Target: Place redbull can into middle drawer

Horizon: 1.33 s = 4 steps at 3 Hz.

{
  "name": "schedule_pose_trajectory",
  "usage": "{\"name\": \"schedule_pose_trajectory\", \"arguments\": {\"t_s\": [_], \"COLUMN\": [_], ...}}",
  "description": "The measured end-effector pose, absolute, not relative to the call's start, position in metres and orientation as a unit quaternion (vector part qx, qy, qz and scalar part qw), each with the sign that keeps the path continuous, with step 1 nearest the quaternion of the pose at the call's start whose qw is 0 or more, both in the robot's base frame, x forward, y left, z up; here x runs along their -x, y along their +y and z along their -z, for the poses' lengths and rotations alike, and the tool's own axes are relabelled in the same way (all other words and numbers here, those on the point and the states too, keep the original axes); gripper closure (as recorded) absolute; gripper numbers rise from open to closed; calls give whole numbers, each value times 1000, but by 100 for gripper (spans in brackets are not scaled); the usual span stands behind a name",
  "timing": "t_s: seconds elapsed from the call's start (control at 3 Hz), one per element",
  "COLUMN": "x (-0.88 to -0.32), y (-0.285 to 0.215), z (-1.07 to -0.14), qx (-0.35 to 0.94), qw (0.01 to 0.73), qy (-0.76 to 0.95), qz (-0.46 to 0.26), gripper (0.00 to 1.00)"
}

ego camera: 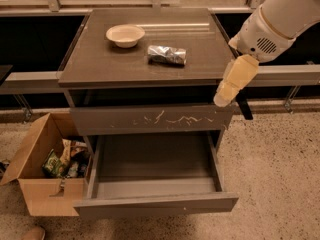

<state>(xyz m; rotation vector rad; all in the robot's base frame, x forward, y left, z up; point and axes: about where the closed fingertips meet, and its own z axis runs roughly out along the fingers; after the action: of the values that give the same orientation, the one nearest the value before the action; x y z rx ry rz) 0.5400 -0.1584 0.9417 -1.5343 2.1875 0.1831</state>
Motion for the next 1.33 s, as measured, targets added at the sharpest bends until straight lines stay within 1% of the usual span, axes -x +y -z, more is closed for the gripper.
{"name": "schedule_pose_trajectory", "arguments": {"t_s": [0.33, 0.67, 1.0, 1.33], "x": [-540, -583, -645, -701], "y": [-158, -165, -164, -147], "z": [-942, -935, -925, -916], "qx": [558, 538, 528, 520], "qw": [230, 264, 292, 317], "qy": [795, 797, 793, 786], "qz": [-67, -70, -84, -109], "gripper": [0, 0, 0, 0]}}
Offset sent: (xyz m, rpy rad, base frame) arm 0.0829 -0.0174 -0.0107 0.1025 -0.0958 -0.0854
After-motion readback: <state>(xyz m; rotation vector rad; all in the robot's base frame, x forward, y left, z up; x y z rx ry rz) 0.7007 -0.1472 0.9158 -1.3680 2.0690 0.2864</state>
